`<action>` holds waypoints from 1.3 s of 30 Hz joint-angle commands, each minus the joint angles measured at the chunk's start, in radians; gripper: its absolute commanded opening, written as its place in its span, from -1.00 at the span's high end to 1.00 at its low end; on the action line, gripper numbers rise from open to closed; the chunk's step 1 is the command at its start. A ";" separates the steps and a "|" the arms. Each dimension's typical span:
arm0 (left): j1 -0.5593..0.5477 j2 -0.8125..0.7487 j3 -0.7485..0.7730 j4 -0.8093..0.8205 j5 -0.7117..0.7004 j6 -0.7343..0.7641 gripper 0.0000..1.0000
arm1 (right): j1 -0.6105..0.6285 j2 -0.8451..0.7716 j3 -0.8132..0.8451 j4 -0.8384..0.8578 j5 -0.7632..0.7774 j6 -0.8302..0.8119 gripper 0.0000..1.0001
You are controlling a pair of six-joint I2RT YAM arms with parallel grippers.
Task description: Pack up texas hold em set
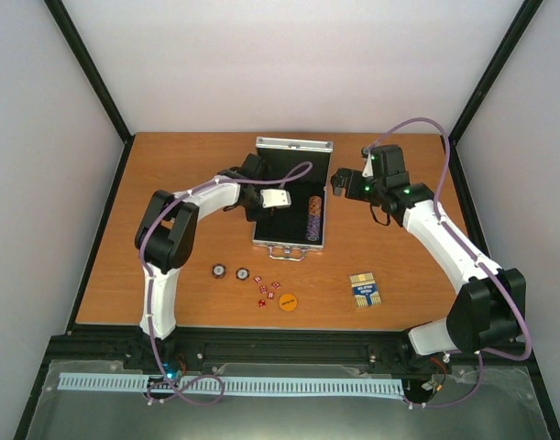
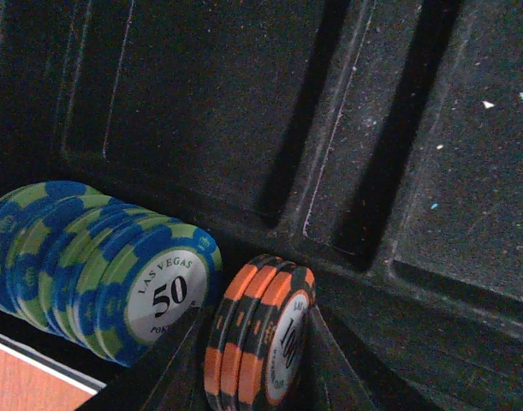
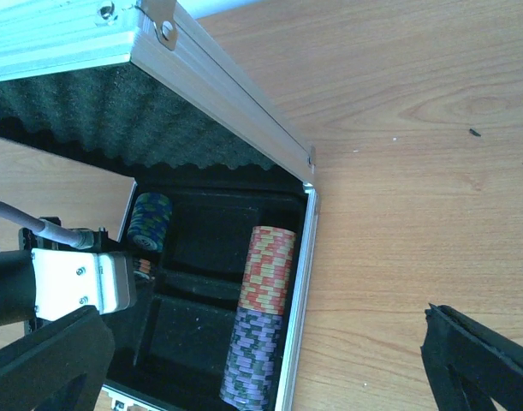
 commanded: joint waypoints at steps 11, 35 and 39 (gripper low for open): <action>-0.010 -0.082 -0.054 0.148 -0.134 0.001 -0.13 | -0.011 0.003 -0.018 0.025 -0.012 -0.026 -1.00; -0.017 -0.104 -0.122 0.239 -0.192 -0.016 -0.23 | -0.011 0.006 -0.036 0.029 -0.018 -0.035 -1.00; -0.017 -0.139 -0.141 0.224 -0.156 -0.030 -0.45 | -0.011 0.001 -0.045 0.035 -0.020 -0.034 -1.00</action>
